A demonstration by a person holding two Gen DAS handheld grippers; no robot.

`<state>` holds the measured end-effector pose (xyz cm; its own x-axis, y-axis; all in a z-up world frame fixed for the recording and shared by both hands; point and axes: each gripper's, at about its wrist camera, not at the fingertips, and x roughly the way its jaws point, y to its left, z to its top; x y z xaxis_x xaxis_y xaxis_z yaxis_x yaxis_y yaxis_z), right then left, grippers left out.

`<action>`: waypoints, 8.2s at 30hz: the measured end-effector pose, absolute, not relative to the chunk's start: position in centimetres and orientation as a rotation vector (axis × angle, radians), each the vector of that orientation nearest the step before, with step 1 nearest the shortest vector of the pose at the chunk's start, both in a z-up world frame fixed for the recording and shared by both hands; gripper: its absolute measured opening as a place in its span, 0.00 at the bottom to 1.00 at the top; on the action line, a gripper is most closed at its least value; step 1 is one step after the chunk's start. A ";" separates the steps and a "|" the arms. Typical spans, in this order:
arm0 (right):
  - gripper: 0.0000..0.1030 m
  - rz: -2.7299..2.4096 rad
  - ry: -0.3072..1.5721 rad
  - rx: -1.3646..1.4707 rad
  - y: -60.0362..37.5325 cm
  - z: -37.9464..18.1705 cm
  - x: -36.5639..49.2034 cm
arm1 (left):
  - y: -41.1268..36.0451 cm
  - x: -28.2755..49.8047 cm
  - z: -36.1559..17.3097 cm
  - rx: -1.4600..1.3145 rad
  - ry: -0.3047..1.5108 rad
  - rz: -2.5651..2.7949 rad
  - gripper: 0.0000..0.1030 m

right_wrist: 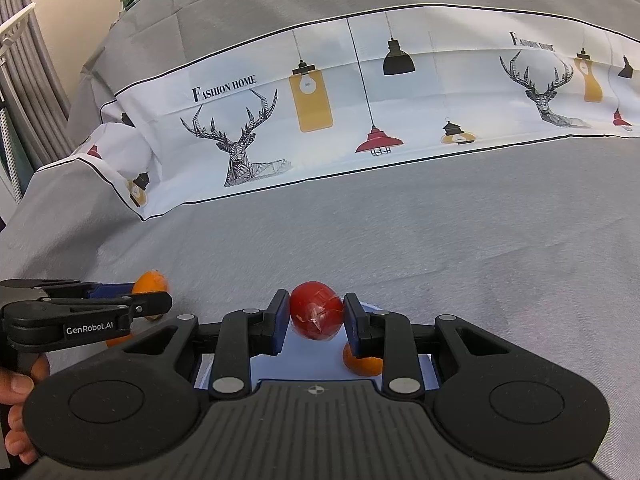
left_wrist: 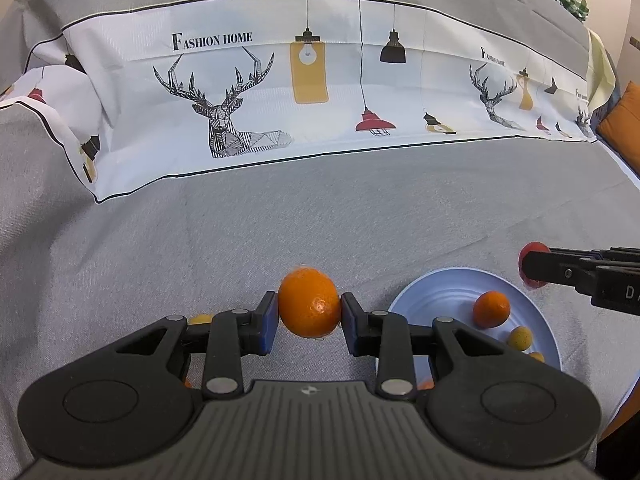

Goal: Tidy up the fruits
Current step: 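Carry the mandarin and wrapped tomato over the blue plate with both grippers, then open both grippers to drop the mandarin and tomato onto the plate, then grasp a mandarin with the left gripper while the right gripper grasps a yellow fruit, then carry the mandarin and yellow fruit over the blue plate with both grippers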

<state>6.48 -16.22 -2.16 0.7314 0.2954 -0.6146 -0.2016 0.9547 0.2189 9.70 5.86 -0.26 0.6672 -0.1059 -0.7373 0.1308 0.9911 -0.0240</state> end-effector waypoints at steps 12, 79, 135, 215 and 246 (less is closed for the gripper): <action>0.30 0.197 0.710 0.142 -17.1 -2.4 6.8 | 4.9 9.3 0.0 0.024 0.807 -0.191 0.36; 0.31 0.214 0.788 0.076 -16.0 -3.3 7.3 | -1.6 6.9 -1.6 0.206 0.778 -0.466 0.46; 0.14 0.517 0.690 0.088 -4.8 -3.1 7.9 | 16.0 10.1 -4.0 -0.121 1.066 0.131 0.46; 0.28 0.288 0.622 0.090 -15.0 -0.6 4.3 | 9.8 8.4 -0.4 -0.203 0.838 0.036 0.31; 0.28 0.251 0.660 0.081 -14.8 -1.5 5.2 | 5.9 8.4 -0.7 -0.088 0.809 -0.110 0.31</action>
